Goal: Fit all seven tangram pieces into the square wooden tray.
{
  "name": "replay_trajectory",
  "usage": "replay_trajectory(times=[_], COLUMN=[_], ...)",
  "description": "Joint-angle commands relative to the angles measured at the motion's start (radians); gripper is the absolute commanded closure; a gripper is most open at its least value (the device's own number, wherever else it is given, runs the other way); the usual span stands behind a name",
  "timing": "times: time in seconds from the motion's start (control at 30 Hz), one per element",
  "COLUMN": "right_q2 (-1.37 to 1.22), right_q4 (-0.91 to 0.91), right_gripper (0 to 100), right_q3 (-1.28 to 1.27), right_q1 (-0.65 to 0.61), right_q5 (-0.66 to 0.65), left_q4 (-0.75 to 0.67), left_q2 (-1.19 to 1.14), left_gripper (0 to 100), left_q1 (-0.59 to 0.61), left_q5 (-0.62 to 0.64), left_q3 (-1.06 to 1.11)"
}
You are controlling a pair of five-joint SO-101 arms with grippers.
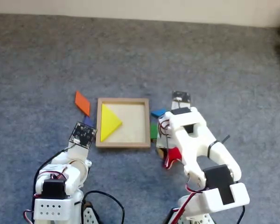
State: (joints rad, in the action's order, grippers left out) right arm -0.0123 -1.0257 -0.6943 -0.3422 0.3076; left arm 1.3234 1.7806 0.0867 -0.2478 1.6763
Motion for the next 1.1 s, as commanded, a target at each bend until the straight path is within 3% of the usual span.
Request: replay_trajectory(times=[0.0,0.13,0.33,0.8,0.97,1.07], right_q2=[-0.015,-0.005,0.005,0.268,0.292,0.294], right_q4=[0.047,0.041,-0.016,-0.059,-0.062,-0.064], right_gripper=[74.4,75.5,86.5,86.8,86.8,85.7], right_q3=[-0.002,-0.001,0.028,0.021,0.019,0.016], right_q1=[0.013,0.038,0.085,0.084,0.084,0.082], right_q5=[-0.014,-0.081,-0.17,-0.19,-0.296,-0.239], left_q4=[0.005,0.005,0.005,0.005,0.005,0.005], left_q2=[0.035,0.035,0.035,0.035,0.035,0.035], left_gripper=[100,100,100,100,100,100], left_q1=[0.012,0.012,0.012,0.012,0.012,0.012], left_q5=[0.011,0.011,0.011,0.011,0.011,0.011], left_q3=[0.021,0.021,0.021,0.021,0.021,0.021])
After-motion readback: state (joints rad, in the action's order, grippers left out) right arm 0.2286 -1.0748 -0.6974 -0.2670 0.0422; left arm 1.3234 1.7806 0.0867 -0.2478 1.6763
